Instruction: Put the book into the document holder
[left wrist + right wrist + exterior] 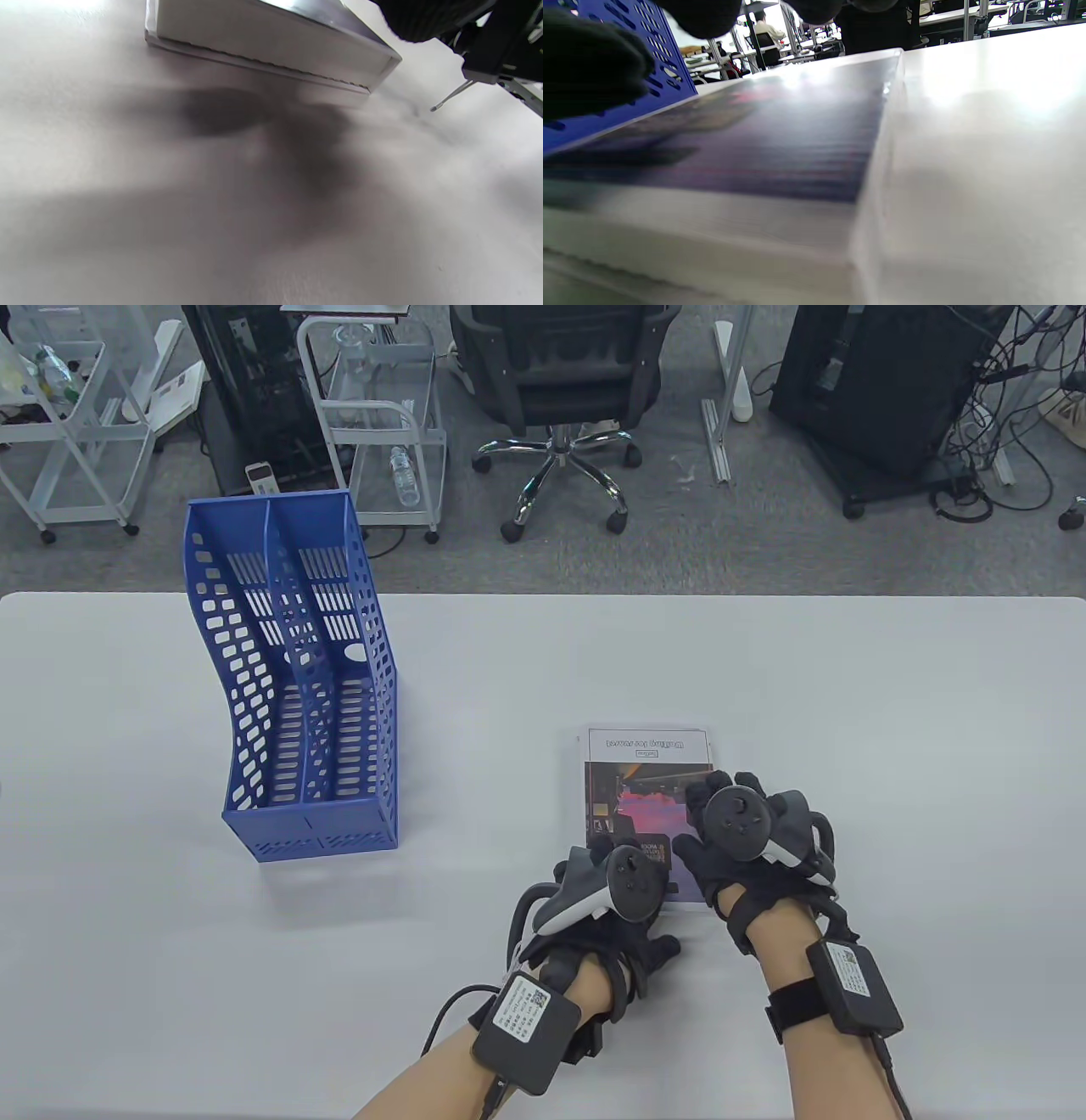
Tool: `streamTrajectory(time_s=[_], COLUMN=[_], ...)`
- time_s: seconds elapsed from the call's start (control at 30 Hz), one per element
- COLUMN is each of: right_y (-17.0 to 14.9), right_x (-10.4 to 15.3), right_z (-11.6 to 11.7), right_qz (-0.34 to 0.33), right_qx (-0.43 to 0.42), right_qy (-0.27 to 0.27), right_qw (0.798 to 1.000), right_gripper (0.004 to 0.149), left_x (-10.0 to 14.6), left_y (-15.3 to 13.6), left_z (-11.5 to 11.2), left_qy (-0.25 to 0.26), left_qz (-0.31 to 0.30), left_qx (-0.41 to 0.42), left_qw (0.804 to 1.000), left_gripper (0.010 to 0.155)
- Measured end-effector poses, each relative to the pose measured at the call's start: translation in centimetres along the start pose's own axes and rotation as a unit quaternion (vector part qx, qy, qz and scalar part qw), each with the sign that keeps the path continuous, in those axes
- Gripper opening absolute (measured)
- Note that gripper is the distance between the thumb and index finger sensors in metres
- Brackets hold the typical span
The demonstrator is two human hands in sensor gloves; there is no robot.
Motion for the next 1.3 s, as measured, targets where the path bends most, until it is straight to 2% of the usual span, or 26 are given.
streamTrajectory(time_s=[0.27,0.37,0.57,0.7,0.87,1.1,1.3], right_y=[-1.1,-1.5,-0.8,-0.4,1.2,4.7,6.9], right_x=[-0.7,-0.6,-0.5,-0.4,-0.1,0.5,1.4], right_z=[2.1,2.0,1.7,1.7,1.6,1.6,1.5], right_qz=[0.016,0.020,0.021,0.027,0.019,-0.011,-0.037], right_qx=[-0.047,-0.057,-0.013,-0.007,0.038,0.091,0.092], right_qy=[0.074,0.073,0.078,0.086,0.099,0.116,0.132], right_qw=[0.996,0.995,0.997,0.996,0.994,0.989,0.986], right_gripper=[0.066,0.065,0.066,0.066,0.069,0.071,0.070], left_x=[-0.4,-0.4,-0.3,-0.3,-0.2,-0.4,-1.4], left_y=[0.2,0.1,-0.1,-0.7,-2.5,-5.4,-7.4], left_z=[-1.3,-1.2,-1.0,-0.5,0.9,3.2,4.7], left_qy=[-0.020,-0.019,-0.021,-0.040,-0.021,0.016,0.050], left_qz=[0.018,0.018,0.030,0.048,0.084,0.098,0.127], left_qx=[-0.044,-0.041,-0.057,-0.077,-0.104,-0.039,0.022], left_qw=[0.999,0.999,0.998,0.995,0.991,0.994,0.990], left_gripper=[0.084,0.083,0.082,0.082,0.081,0.078,0.076])
Point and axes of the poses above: the tracker on the back of each hand, its own y axis roughly to the thumb side, its own x axis roughly from the fingertips to the wrist, z = x × y, the point moved 2 cm from there along -x, roughly from the wrist to the fingertips, and after that the axes turned 4 degrees about x, right-handed, at the moved point
